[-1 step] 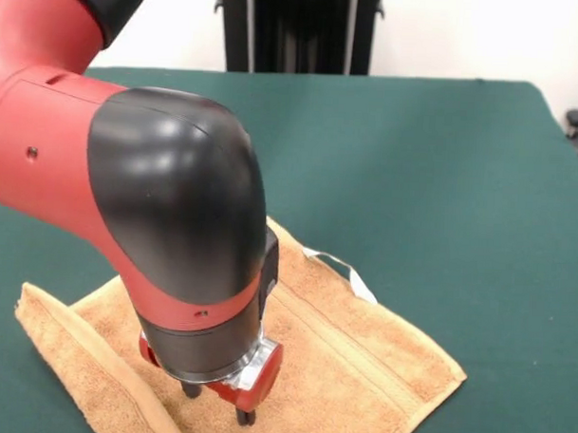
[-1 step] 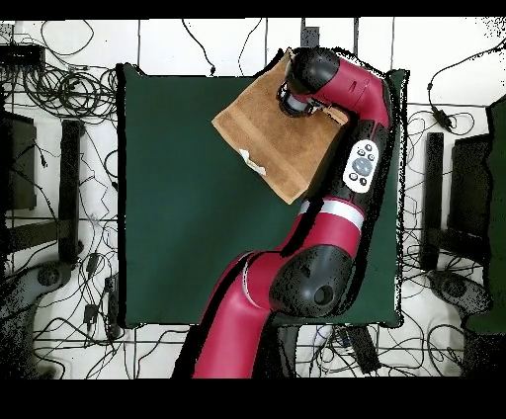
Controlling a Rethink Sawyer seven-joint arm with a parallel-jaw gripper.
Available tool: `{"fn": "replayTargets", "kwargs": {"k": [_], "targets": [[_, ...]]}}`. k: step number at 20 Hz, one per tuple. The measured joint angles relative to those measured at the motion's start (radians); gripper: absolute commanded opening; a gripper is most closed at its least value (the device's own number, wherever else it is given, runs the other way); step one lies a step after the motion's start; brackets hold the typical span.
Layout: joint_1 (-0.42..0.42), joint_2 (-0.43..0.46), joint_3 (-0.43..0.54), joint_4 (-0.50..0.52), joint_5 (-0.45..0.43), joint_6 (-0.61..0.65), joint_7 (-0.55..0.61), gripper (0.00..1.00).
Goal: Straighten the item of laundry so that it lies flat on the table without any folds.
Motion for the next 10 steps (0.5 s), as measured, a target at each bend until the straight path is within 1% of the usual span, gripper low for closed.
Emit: {"fn": "replayTargets", "kwargs": {"k": [10], "targets": [[-0.025, 0.009, -0.005, -0.007, 0.044, -0.016, 0.0, 1.0]]}}
